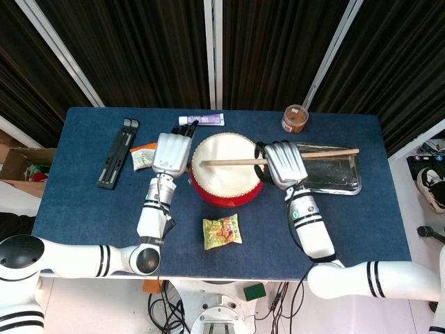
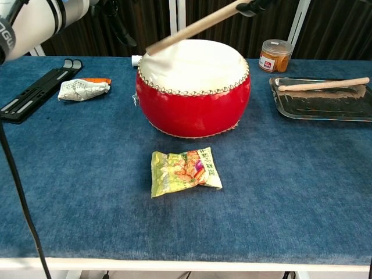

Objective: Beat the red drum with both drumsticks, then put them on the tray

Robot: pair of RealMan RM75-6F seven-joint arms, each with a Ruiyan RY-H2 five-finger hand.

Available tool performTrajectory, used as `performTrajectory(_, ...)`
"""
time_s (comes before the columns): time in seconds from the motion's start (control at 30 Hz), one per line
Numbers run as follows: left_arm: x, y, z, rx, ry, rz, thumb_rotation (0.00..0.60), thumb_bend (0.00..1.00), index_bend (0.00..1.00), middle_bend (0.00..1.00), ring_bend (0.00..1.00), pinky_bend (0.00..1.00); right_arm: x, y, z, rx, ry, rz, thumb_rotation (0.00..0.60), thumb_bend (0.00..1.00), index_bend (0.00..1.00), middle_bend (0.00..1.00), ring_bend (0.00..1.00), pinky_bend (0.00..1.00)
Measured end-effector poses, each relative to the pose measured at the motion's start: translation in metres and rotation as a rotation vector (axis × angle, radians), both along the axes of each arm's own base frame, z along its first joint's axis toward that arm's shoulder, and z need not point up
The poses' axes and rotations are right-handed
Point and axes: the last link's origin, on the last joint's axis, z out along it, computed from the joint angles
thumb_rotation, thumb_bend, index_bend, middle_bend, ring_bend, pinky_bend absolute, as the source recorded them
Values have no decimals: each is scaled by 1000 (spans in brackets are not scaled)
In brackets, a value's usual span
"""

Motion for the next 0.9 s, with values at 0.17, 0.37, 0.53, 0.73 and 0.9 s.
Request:
performTrajectory(0.17,-11,5,3,13,-3,30,600,127,76,223,289,630,-19,5,14,-24,14,-2,600,910,791,638,528,532)
performTrajectory(0.37,-26,10,10,39,-4,59,600,127,74,222,280,630,-41,13,41,-81,8,10,600,911,791,641,528,532)
performTrajectory(0.53,-46,12,18,56,-31,91,600,127,74,222,278,630,-65,21,74,-145,-2,-10,600,910,792,643,530,532)
performTrajectory(0.73,-67,10,26,67,-72,115,600,127,59,222,268,631,-108,34,111,-212,51,-84,600,911,793,644,534,532)
performTrajectory(0.9,-80,6,27,54,-109,125,600,127,53,222,262,632,-142,33,119,-226,146,-155,600,914,793,645,534,532)
